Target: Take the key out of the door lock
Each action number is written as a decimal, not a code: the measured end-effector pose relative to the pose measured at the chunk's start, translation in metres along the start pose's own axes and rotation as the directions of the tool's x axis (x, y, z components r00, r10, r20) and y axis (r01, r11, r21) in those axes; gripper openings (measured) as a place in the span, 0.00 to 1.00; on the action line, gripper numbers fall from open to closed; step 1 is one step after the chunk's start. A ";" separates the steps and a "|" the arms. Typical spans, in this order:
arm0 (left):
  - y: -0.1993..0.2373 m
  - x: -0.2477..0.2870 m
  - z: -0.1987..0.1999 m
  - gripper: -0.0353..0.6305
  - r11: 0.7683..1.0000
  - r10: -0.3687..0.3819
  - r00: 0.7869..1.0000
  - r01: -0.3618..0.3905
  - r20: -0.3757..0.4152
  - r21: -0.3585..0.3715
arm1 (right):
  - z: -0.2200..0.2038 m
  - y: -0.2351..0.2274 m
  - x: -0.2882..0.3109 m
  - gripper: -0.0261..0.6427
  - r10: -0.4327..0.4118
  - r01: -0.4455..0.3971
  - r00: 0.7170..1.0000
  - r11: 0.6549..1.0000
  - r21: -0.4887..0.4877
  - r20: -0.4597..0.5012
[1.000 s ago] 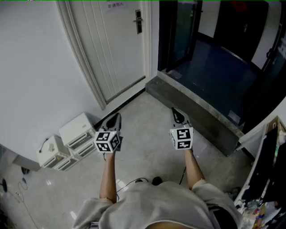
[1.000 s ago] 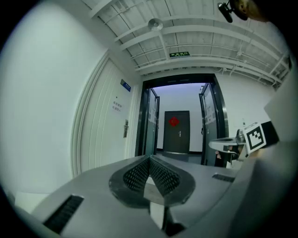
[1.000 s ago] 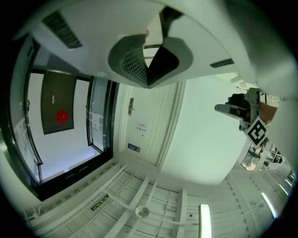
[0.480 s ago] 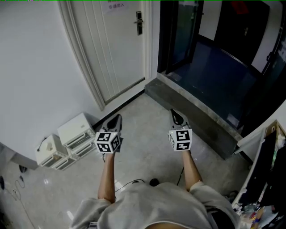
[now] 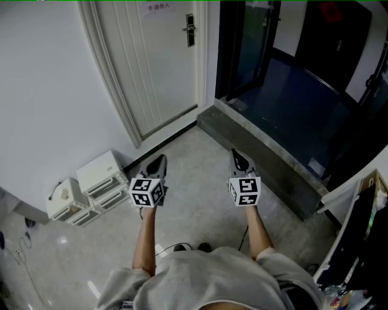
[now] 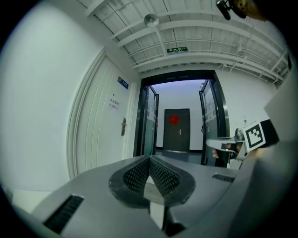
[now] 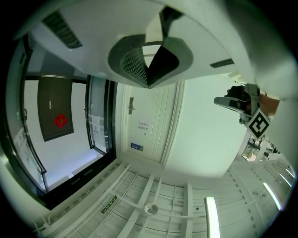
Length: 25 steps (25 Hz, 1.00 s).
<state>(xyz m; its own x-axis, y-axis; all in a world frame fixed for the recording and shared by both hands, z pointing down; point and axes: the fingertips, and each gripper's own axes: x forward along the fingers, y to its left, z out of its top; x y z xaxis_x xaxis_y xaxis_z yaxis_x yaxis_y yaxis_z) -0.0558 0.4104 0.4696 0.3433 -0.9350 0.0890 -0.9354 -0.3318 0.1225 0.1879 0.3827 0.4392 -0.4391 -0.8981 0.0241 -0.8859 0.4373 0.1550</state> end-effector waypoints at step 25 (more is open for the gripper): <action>0.021 0.109 -0.019 0.08 1.000 -0.026 0.999 0.026 -0.032 -0.007 | -0.037 -0.041 0.094 0.07 0.024 -0.025 0.999 0.999 -0.020 -0.044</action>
<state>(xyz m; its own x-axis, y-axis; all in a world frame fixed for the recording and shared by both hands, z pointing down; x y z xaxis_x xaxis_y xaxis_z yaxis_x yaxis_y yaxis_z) -0.0364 0.3036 0.5008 0.3704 -0.9214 0.1176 -0.9254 -0.3552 0.1320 0.1884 0.2788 0.4714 -0.4532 -0.8886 0.0711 -0.8715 0.4584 0.1741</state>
